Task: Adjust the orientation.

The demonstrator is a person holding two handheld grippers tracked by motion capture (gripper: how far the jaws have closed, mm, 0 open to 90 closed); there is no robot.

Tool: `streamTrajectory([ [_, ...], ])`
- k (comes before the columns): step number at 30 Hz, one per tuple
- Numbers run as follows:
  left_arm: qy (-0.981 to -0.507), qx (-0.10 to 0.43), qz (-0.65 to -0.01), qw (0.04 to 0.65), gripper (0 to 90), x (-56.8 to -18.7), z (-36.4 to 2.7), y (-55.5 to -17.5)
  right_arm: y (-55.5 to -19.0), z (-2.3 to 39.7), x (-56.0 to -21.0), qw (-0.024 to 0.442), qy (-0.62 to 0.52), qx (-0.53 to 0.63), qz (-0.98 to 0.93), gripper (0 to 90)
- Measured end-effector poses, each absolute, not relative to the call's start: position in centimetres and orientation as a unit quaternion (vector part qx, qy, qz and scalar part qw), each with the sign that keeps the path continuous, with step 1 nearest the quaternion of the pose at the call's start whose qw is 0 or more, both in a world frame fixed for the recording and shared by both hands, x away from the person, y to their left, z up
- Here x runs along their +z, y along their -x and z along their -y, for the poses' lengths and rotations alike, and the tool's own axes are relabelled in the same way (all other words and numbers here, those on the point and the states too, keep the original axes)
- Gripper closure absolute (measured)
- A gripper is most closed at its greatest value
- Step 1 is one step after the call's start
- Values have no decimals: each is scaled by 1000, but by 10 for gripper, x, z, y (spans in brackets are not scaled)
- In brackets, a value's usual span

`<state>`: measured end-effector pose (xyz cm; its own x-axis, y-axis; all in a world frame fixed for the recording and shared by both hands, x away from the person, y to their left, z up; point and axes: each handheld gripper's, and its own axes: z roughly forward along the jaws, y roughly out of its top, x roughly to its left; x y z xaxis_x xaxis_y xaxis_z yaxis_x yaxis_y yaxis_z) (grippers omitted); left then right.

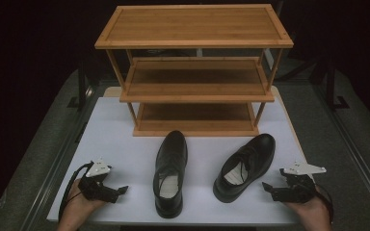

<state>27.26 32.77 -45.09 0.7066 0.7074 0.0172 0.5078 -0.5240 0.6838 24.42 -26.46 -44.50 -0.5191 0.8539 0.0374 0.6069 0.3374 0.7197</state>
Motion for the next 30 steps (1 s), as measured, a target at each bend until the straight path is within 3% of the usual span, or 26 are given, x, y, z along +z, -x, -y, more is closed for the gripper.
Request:
streamTrajectory([
  [5,-860,147,-353,337,0,-451,-328,-273,-247,271,-438,179,-469,361,-786,319],
  [14,-860,147,-354,337,0,-451,-328,-273,-272,289,-418,191,-478,379,-769,782],
  [17,-860,146,-354,336,0,-451,-328,-273,-284,293,-415,193,-480,380,-767,881],
  [30,-859,146,-355,339,0,-451,-328,-273,-343,303,-408,184,-494,384,-758,897],
])
